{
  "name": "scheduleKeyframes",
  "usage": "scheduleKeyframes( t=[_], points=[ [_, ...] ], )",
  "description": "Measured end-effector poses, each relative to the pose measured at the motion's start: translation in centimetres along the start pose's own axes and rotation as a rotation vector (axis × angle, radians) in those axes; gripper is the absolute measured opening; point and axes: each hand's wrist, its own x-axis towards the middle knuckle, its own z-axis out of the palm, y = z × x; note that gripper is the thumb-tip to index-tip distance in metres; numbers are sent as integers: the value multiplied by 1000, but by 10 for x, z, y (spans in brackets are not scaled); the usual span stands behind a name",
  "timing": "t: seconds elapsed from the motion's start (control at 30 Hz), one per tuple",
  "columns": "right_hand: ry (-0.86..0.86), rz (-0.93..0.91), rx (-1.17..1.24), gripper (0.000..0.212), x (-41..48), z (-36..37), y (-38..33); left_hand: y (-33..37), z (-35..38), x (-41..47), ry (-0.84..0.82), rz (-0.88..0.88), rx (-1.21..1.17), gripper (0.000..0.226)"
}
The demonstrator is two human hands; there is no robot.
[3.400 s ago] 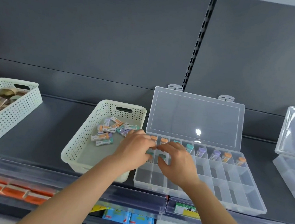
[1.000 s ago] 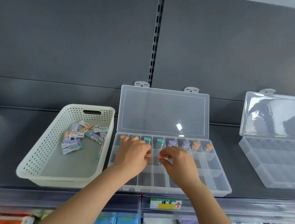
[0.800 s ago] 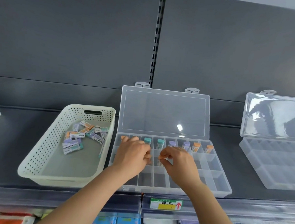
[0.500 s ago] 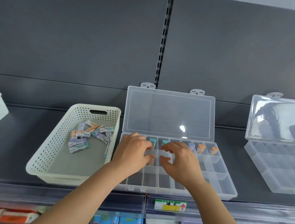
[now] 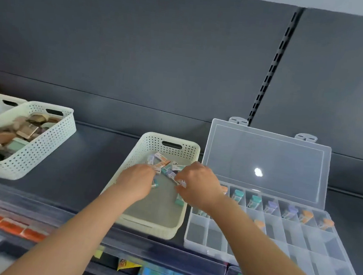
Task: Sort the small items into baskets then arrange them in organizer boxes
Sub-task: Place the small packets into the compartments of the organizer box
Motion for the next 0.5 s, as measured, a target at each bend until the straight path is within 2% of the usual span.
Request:
scheduleKeyframes(
  t=[0.1,0.23,0.37,0.5],
  points=[
    [-166,42,-201,32,24,9,-9,-10,11,7,16,76,104,37],
    [-252,102,-384,24,47,16,-19,-15,20,19,25,132,267,36],
    [-297,105,-420,22,62,23,-25,-17,21,22,16,105,193,29],
    [-265,112,-340,21,71,26,-26,-19,20,20,-59,80,-42,19]
  ],
)
